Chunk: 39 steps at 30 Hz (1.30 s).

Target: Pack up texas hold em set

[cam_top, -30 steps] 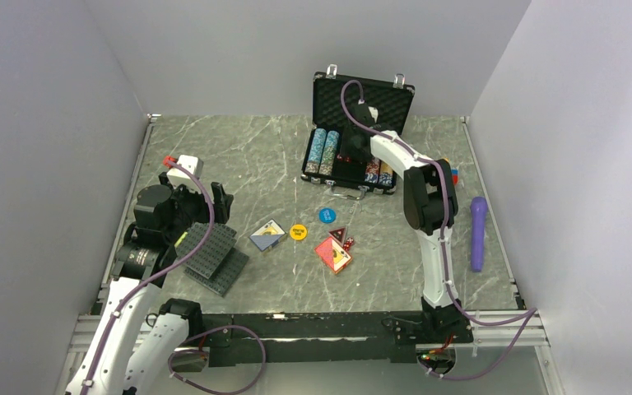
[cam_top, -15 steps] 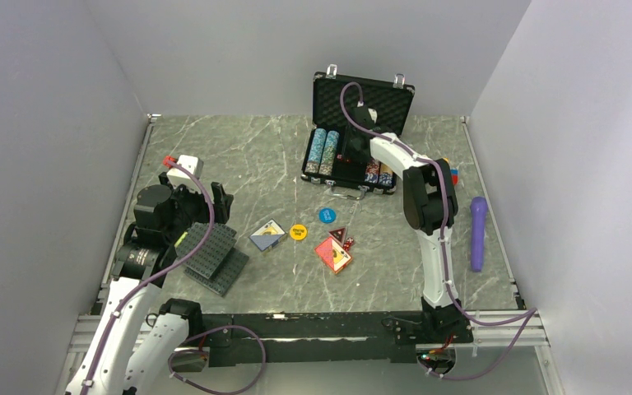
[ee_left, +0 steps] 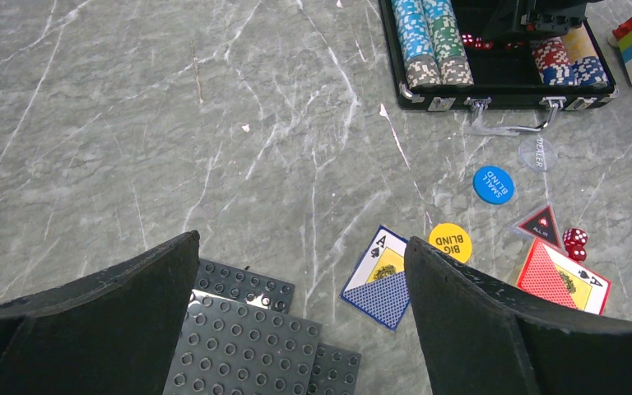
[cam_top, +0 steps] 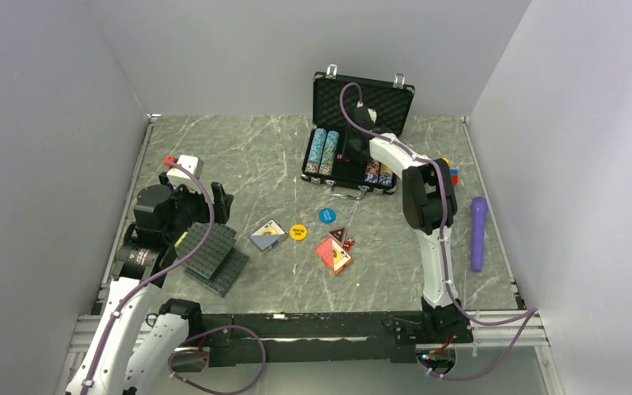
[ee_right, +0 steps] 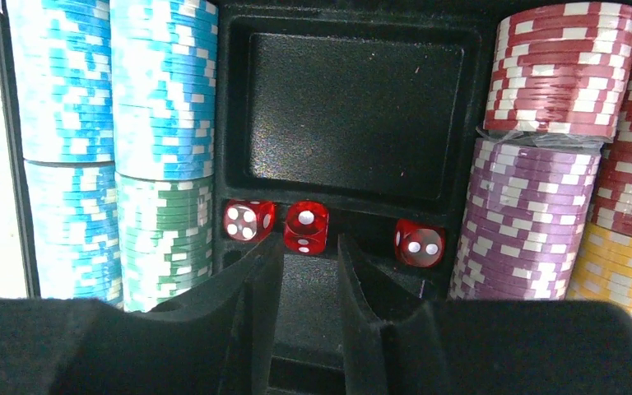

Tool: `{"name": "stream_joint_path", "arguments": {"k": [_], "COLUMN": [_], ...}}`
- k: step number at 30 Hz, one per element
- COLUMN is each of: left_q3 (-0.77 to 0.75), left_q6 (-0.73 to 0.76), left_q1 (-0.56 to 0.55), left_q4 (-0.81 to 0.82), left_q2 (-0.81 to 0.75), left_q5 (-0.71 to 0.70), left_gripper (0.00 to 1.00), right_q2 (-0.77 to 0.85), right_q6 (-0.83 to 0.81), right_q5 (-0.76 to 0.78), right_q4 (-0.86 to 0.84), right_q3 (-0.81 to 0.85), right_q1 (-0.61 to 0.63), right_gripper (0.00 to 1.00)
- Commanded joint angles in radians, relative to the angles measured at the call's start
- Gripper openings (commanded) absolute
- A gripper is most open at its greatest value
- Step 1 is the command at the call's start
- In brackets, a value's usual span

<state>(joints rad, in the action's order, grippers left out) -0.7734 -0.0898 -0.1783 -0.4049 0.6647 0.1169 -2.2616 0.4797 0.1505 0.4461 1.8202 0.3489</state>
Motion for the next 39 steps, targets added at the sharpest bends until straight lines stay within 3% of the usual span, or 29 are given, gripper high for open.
{"name": "stream_joint_path", "arguments": {"k": [1, 10, 14, 18, 26, 39], "left_q3": [-0.004, -0.003, -0.004, -0.004, -0.004, -0.004], "left_q6": [0.004, 0.005, 0.005, 0.004, 0.004, 0.004], "left_q1": [-0.004, -0.004, -0.004, -0.006, -0.008, -0.012], "left_q4": [0.038, 0.038, 0.038, 0.038, 0.038, 0.038], "left_q2": [-0.010, -0.012, -0.013, -0.013, -0.012, -0.013], "left_q5": [0.013, 0.012, 0.012, 0.015, 0.013, 0.015], "left_gripper": [0.98, 0.98, 0.98, 0.98, 0.98, 0.98], "right_q2": [-0.022, -0.046, -0.049, -0.038, -0.085, -0.119], "right_q6": [0.002, -0.001, -0.001, 0.004, -0.008, 0.003], "right_q5": [0.006, 0.006, 0.001, 0.005, -0.016, -0.065], "right_q4": [-0.022, -0.024, -0.016, 0.021, 0.226, 0.278], "right_q3": [0.021, 0.039, 0.041, 0.058, 0.232, 0.274], "right_q1": [0.005, 0.008, 0.008, 0.009, 0.006, -0.010], "right_gripper": [0.34, 0.32, 0.20, 0.01, 0.00, 0.00]}}
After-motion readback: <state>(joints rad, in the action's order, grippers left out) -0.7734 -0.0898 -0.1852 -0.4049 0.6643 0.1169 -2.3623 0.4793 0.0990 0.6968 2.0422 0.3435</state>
